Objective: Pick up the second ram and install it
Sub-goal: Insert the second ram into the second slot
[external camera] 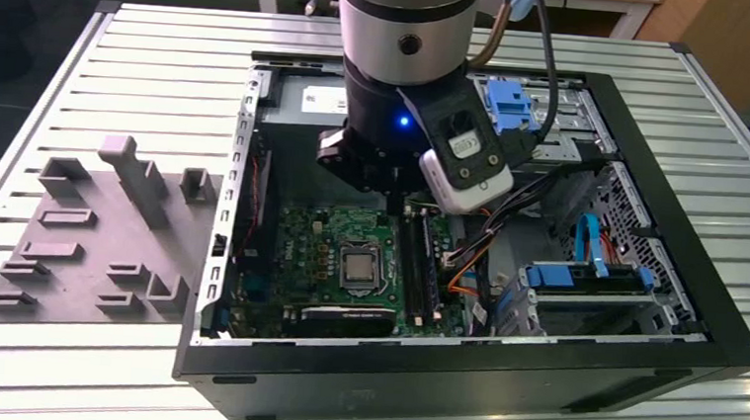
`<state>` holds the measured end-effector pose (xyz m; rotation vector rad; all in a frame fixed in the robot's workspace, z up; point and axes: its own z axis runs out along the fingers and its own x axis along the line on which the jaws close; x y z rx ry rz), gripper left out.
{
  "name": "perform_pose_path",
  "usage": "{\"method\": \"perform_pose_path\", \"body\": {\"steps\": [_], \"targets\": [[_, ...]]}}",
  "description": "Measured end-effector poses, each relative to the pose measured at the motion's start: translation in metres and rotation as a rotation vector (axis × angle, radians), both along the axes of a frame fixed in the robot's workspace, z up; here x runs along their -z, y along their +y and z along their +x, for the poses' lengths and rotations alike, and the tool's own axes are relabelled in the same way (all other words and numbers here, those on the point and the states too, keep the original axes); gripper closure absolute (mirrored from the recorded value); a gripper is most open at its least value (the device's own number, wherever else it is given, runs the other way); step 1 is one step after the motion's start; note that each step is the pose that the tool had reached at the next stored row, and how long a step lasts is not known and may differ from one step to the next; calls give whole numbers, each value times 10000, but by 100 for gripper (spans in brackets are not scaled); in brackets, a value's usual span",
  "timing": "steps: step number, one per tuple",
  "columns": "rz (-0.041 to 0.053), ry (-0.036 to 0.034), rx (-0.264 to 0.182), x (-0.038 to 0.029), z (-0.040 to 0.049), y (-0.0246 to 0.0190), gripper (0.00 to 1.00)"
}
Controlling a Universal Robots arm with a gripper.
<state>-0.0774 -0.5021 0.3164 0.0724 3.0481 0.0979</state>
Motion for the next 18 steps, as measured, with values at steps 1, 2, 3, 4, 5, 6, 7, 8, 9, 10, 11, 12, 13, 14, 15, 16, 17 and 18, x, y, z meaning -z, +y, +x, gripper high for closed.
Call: {"method": "perform_pose_path", "body": {"steps": [1, 2, 3, 4, 5, 6, 7, 8, 9, 10, 11, 12, 13, 14, 15, 16, 17, 18], "targets": [[0, 0, 0, 2, 0, 0, 89], [0, 0, 0, 4, 0, 0, 89], [0, 0, 0, 6, 0, 0, 89], [-1, 0, 0, 8, 0, 0, 89], [0, 0, 0, 10, 0, 0, 89], [1, 0, 0, 13, 0, 0, 89], [0, 0, 0, 15, 0, 0, 89], [0, 0, 0, 17, 0, 0, 89], [0, 0, 0, 19, 0, 0, 89], [6, -1, 0, 22, 1, 0, 89], [26, 0, -2, 23, 4, -1, 89], [52, -1, -1, 26, 4, 0, 89], [60, -1, 0, 29, 5, 0, 89], [69, -1, 1, 33, 5, 0, 89], [75, 0, 1, 36, 6, 0, 89], [79, 0, 0, 40, 7, 0, 89], [81, -1, 0, 43, 8, 0, 89], [82, 0, 0, 47, 9, 0, 89]]}}
